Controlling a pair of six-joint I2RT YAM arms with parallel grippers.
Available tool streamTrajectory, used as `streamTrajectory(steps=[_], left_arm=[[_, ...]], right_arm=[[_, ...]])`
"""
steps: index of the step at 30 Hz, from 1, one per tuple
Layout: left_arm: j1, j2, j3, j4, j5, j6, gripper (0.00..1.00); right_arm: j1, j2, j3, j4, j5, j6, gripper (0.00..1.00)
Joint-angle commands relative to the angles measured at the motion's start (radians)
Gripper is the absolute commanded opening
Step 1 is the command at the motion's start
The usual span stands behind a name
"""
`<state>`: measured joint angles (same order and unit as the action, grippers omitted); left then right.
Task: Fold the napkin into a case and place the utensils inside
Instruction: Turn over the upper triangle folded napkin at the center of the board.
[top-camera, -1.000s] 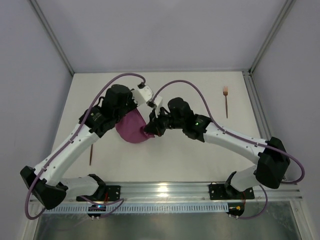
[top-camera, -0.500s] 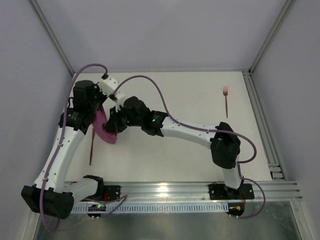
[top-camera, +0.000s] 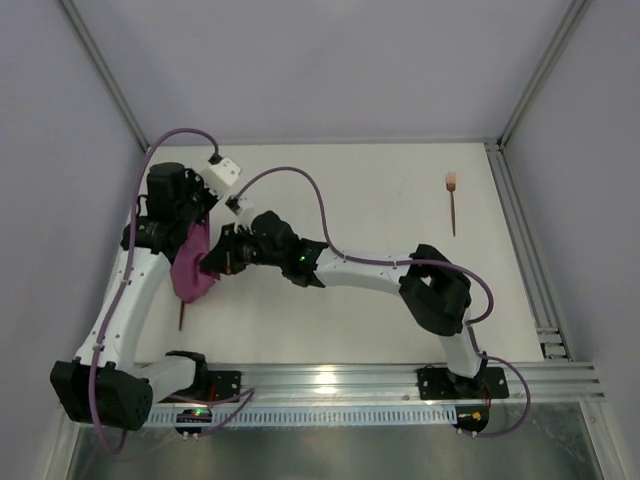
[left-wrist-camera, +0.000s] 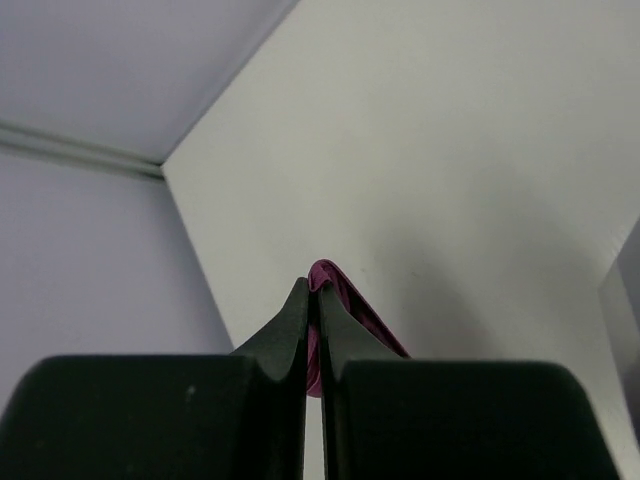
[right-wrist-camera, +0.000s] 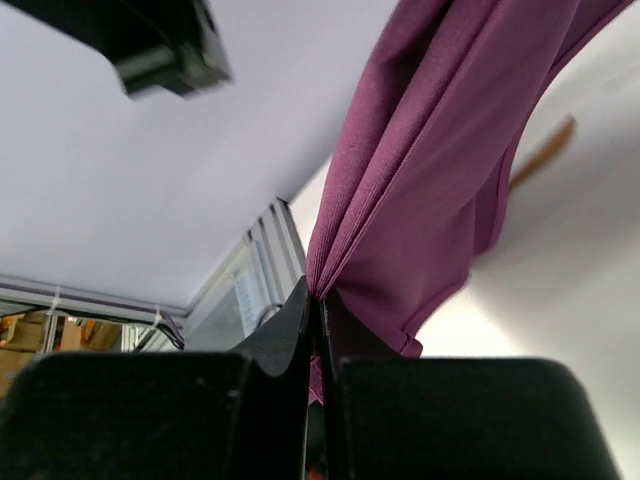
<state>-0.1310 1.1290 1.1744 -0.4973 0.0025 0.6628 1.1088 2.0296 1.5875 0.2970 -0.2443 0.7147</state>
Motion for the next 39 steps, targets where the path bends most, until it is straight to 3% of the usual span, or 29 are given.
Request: streamTrajectory(steps=[1,7,15,22,39], left_arm=[[-0.002,0.086,-0.053,0.143,0.175,-0.003,0.00],[-0.091,0.276,-0.081,0.207,0.168,0.004,0.00],[-0.235,0.469,-0.053,0.278,0.139,0.008,0.00],[-0.337,0.598,0.005,0.313,0.113,0.011,0.00],[-0.413,0.756,0.114,0.350,0.094,0.001,0.00]], right_arm=[[0.010,-0.068,-0.188,0.158,-0.073,0.149,0.04],[-0.055,-0.109,-0.495,0.346,-0.064,0.307,0.04],[-0.121,-0.184,-0.788,0.395,-0.006,0.330,0.04],[-0.162,-0.215,-0.909,0.429,0.005,0.367,0.04],[-0.248,-0.333,-1.047,0.300,0.008,0.333,0.07]])
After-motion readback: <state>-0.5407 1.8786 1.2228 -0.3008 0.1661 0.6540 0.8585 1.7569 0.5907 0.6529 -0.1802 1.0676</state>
